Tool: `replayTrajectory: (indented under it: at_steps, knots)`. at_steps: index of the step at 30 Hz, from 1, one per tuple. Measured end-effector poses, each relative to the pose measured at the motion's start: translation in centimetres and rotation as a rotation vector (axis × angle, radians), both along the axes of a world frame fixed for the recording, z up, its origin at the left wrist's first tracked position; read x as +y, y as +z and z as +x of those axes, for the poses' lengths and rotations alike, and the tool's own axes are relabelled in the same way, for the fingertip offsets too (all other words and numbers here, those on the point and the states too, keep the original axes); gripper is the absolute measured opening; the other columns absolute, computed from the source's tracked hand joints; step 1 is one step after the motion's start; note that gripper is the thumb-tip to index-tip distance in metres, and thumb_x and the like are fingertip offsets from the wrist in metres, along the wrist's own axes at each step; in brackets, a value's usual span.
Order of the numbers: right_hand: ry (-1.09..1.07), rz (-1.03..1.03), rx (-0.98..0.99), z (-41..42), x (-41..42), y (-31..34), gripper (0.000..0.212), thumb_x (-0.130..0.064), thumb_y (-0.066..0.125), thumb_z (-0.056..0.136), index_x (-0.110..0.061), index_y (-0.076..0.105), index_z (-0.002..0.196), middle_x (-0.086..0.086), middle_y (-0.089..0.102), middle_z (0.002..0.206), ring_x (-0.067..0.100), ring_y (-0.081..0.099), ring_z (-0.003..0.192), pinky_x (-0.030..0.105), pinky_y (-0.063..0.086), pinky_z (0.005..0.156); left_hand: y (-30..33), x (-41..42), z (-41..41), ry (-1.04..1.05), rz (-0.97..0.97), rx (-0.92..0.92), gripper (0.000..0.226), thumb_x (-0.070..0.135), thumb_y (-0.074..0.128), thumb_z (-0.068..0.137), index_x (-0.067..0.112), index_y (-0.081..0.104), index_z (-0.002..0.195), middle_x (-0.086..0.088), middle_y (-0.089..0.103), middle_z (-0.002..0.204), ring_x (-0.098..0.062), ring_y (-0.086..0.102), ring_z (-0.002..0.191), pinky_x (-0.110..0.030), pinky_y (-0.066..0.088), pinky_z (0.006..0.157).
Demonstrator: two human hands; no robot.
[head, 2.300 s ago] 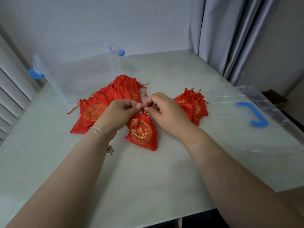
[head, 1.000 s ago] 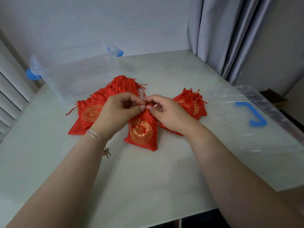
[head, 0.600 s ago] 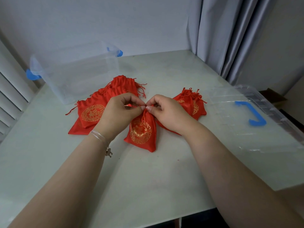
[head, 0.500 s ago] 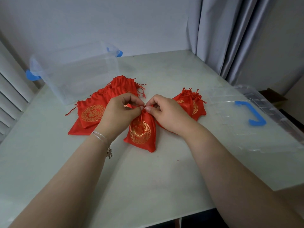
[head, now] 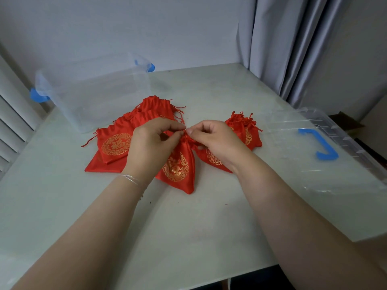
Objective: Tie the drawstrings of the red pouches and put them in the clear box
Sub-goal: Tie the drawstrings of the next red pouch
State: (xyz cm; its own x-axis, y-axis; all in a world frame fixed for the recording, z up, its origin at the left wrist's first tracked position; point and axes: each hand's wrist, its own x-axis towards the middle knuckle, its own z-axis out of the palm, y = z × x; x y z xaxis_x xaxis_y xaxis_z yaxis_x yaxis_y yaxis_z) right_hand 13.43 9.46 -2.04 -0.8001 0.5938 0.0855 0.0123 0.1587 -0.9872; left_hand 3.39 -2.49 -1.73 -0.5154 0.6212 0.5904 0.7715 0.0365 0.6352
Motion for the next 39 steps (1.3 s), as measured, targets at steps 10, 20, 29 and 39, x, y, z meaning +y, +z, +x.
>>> replayTrajectory:
  at_steps: [10, 20, 29, 39]
  knots:
    - [0.077, 0.120, -0.026, 0.7, 0.7, 0.3, 0.012, -0.006, 0.066, 0.086, -0.018, 0.070, 0.083, -0.009, 0.068, 0.070, -0.006, 0.060, 0.062, 0.008, 0.045, 0.064, -0.8, 0.0, -0.8, -0.051, -0.004, 0.237, 0.017, 0.013, 0.067, 0.081, 0.014, 0.076, 0.096, 0.000, 0.067, 0.088, -0.010, 0.061, 0.079, -0.025, 0.051, 0.068]
    - [-0.075, 0.515, -0.121, 0.7, 0.4, 0.2, 0.003, -0.017, 0.054, 0.090, -0.019, 0.055, 0.089, -0.013, 0.050, 0.063, -0.008, 0.050, 0.052, 0.010, 0.034, 0.052, -0.8, 0.2, -0.7, 0.035, -0.027, 0.188, 0.009, 0.013, 0.065, 0.085, 0.012, 0.072, 0.089, 0.008, 0.070, 0.084, -0.008, 0.064, 0.078, -0.030, 0.051, 0.069]
    - [-0.021, 0.502, -0.144, 1.0, 0.6, 0.4, 0.004, -0.020, 0.046, 0.094, -0.022, 0.049, 0.094, -0.003, 0.067, 0.063, 0.008, 0.064, 0.054, 0.031, 0.049, 0.056, -0.7, 0.3, -0.5, 0.038, -0.146, 0.064, 0.008, 0.013, 0.056, 0.092, 0.019, 0.053, 0.087, 0.019, 0.065, 0.084, -0.002, 0.061, 0.071, -0.030, 0.047, 0.063]
    - [-0.081, 0.231, 0.159, 0.4, 0.4, 0.1, 0.044, -0.014, 0.072, 0.082, -0.041, 0.047, 0.106, -0.001, 0.064, 0.094, 0.009, 0.063, 0.071, 0.029, 0.051, 0.071, -1.0, 0.3, -2.1, 0.113, -0.032, -0.133, 0.009, 0.027, 0.059, 0.092, 0.022, 0.066, 0.092, 0.011, 0.066, 0.087, -0.003, 0.057, 0.080, -0.020, 0.042, 0.071]
